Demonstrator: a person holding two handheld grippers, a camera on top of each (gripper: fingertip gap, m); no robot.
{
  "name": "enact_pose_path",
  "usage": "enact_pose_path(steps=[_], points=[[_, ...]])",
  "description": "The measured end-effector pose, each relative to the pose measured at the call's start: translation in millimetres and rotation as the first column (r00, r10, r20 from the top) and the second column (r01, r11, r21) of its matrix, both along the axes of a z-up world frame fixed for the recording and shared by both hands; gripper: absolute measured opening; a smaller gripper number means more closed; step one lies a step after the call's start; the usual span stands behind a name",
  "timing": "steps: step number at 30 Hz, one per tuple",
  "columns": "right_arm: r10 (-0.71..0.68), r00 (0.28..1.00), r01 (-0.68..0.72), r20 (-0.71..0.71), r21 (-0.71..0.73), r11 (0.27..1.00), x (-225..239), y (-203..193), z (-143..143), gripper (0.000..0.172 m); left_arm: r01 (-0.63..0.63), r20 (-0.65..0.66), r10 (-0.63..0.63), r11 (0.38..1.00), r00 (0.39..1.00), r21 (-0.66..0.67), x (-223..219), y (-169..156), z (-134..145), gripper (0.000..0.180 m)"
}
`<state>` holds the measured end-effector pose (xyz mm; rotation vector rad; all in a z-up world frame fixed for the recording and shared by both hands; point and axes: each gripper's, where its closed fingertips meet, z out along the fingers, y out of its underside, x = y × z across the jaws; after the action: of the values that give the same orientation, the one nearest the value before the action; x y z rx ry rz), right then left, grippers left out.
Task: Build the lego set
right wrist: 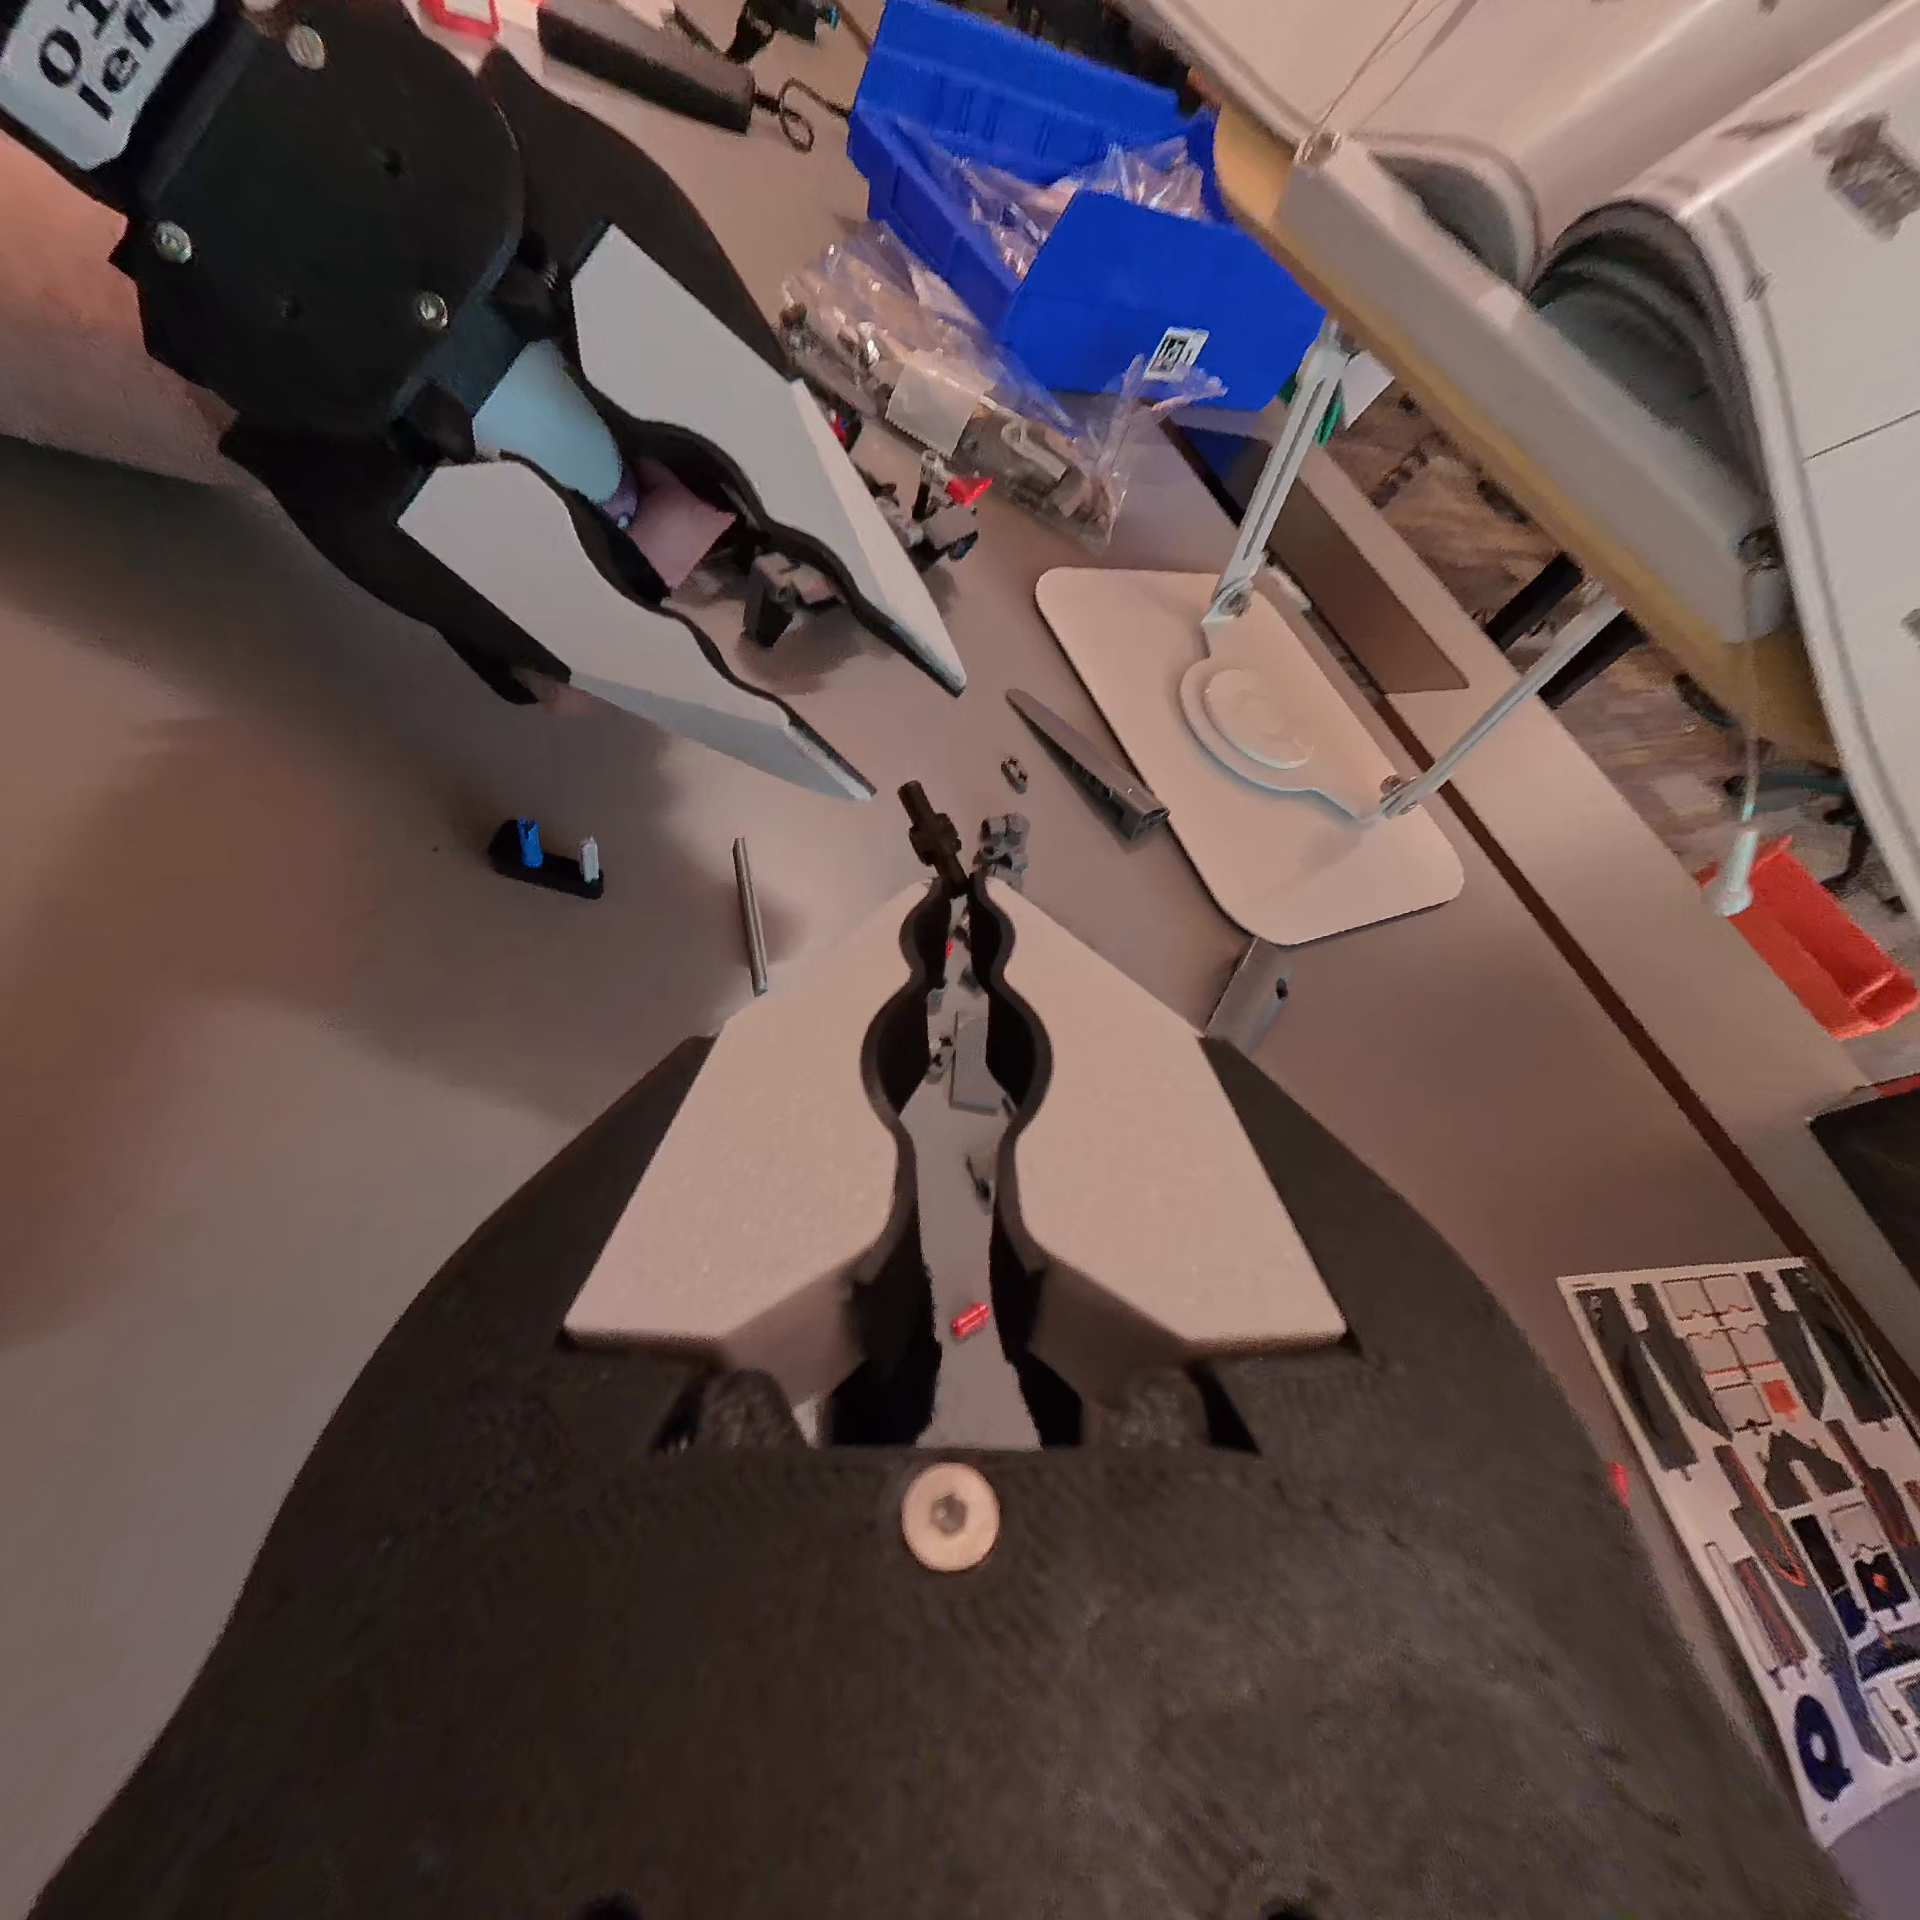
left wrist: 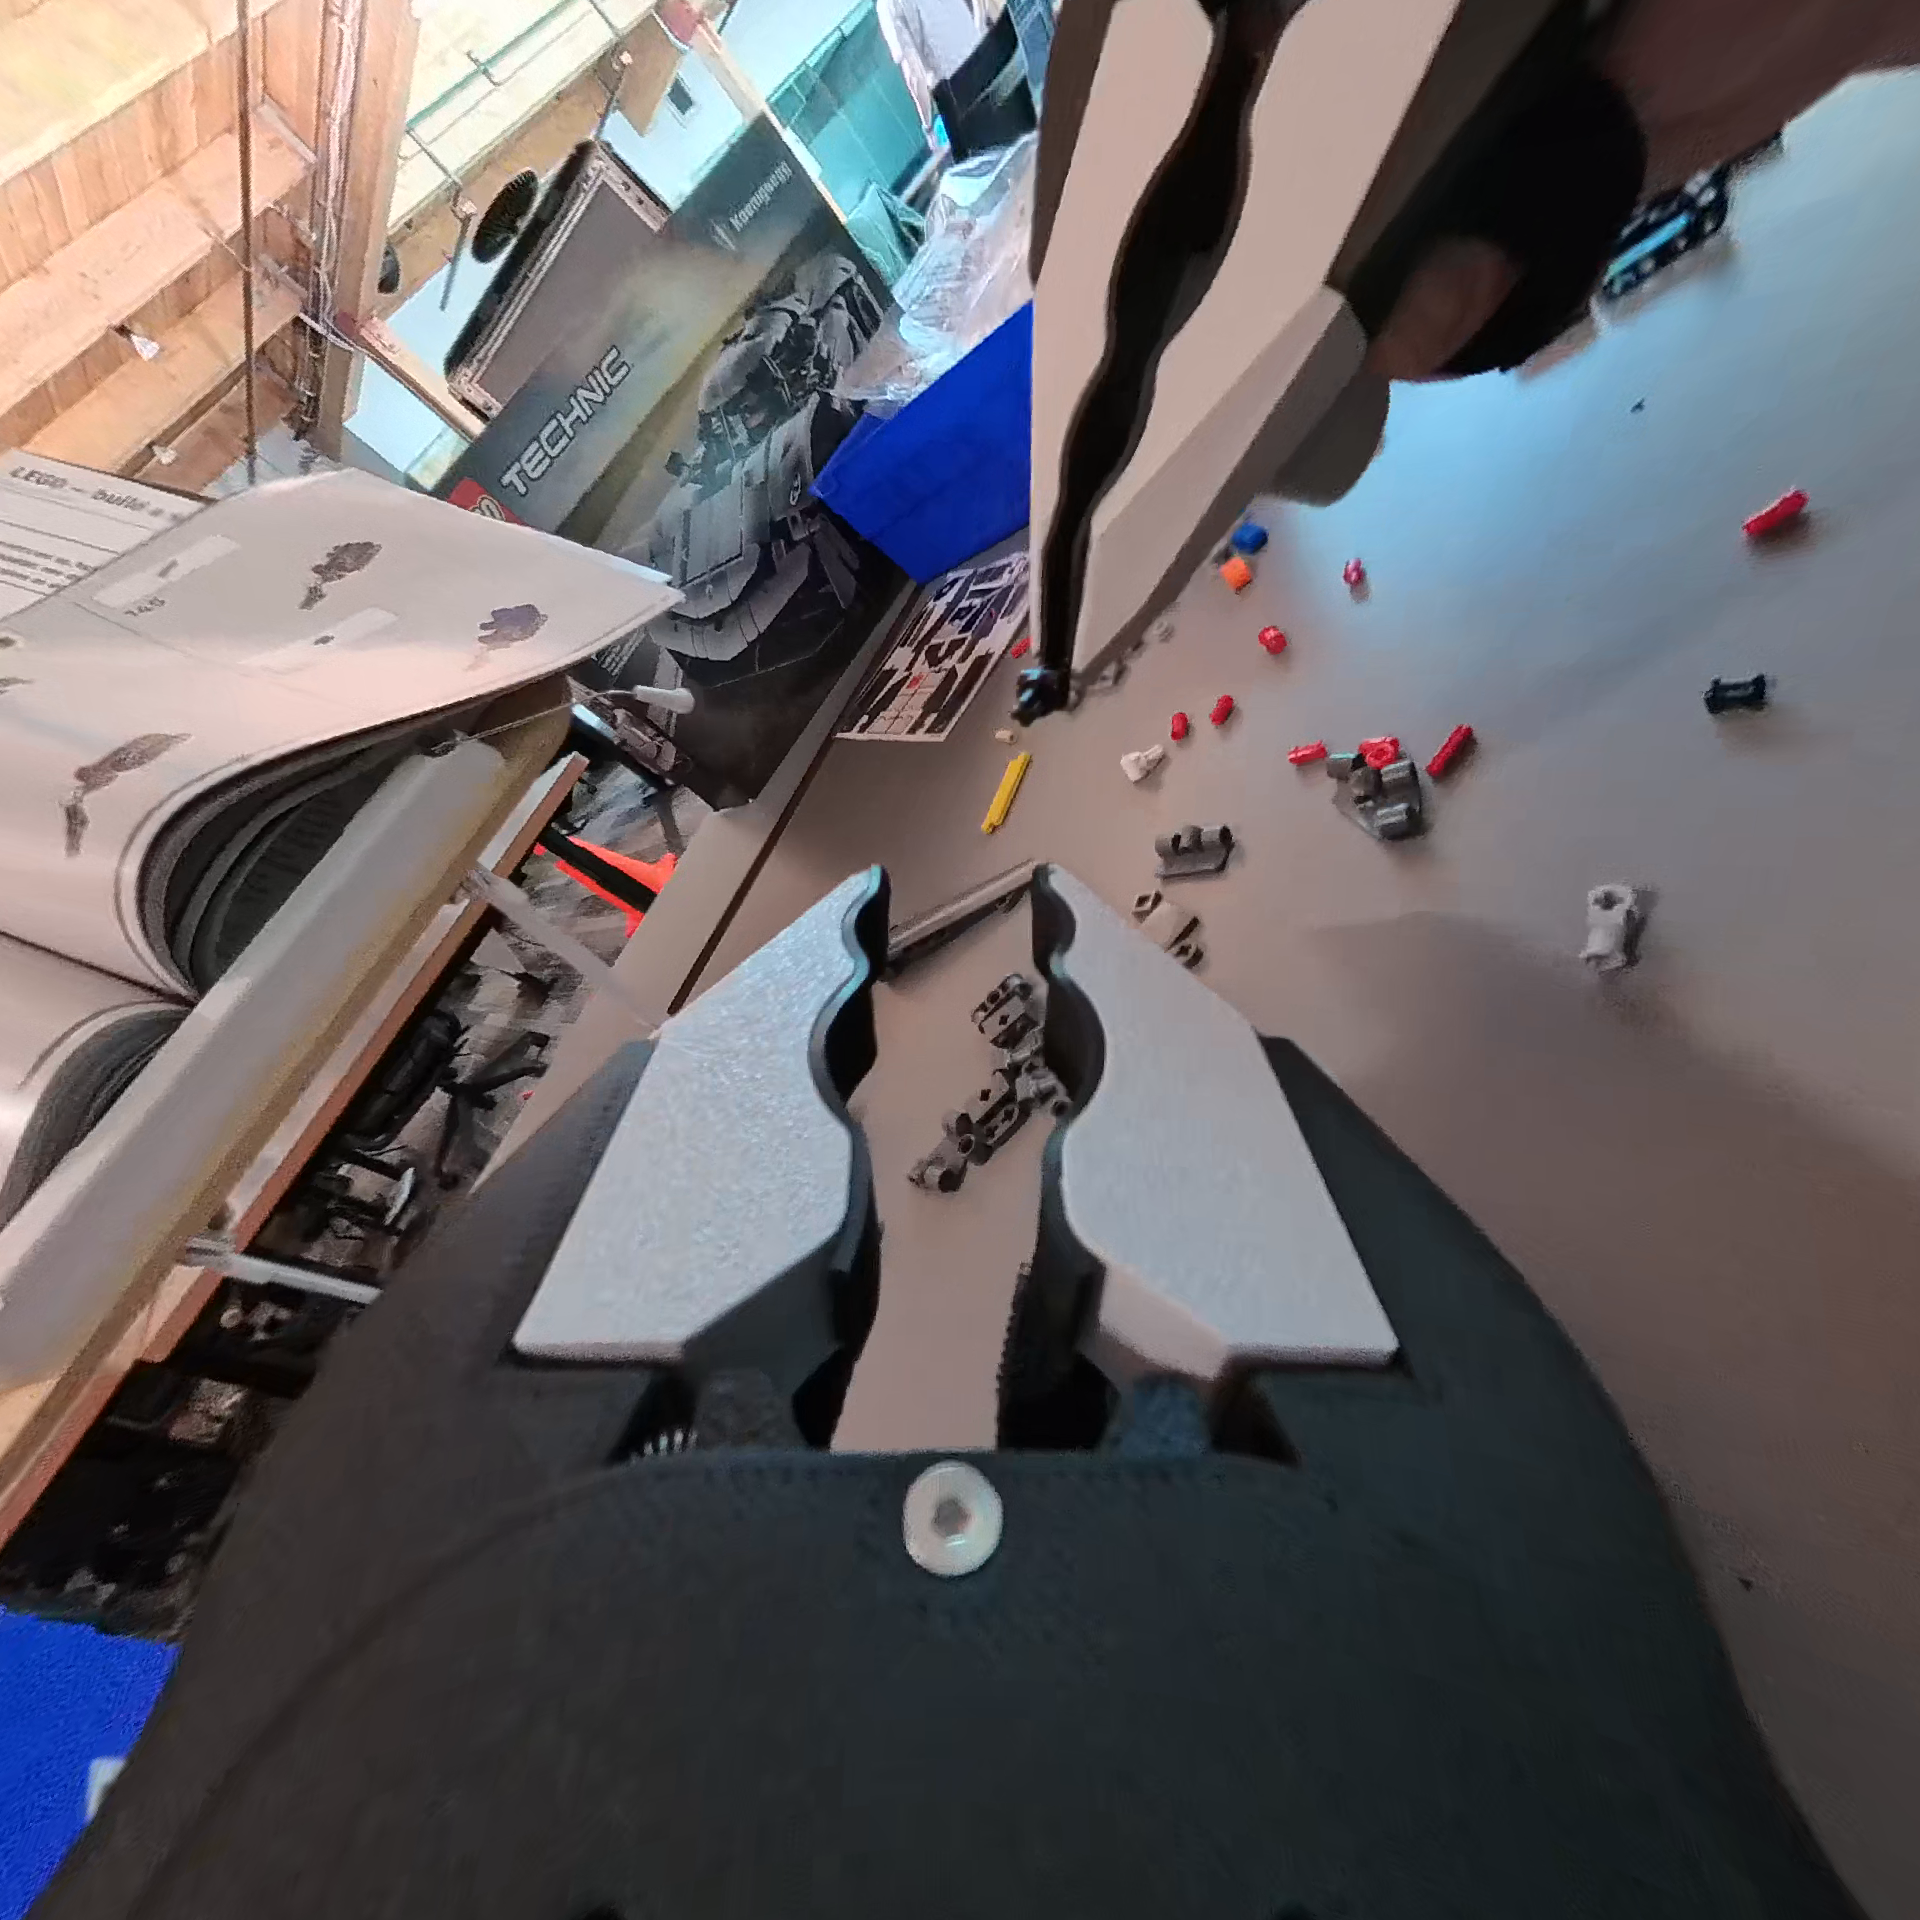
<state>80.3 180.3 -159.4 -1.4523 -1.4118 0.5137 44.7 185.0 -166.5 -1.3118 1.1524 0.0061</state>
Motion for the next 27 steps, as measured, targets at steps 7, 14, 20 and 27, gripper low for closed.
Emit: enact_pose_path(steps=[7, 14, 20, 27], points=[[0.011, 0.999, -0.009, -0.031, 0.079, 0.997, 0, -4, 12, 0.000, 0.033, 0.033, -0.032, 0.999, 0.999, -0.020, 7, -6, 5, 0.027], [0.018, 1.000, -0.022, 0.023, 0.171, 0.985, -6, -10, 8, 0.000, 0.090, 0.091, -0.085, 0.994, 0.992, -0.062, 16, -16, 12, 0.026], [0.021, 0.995, -0.039, 0.096, 0.192, 0.981, -12, -15, -3, 0.000, 0.090, 0.046, -0.089, 0.996, 0.995, -0.024, 20, -20, 10, 0.020], [0.019, 0.996, -0.036, 0.089, 0.193, 0.981, -12, -15, -3, 0.000, 0.094, 0.035, -0.093, 0.995, 0.995, -0.033, 21, -19, 6, 0.014]])
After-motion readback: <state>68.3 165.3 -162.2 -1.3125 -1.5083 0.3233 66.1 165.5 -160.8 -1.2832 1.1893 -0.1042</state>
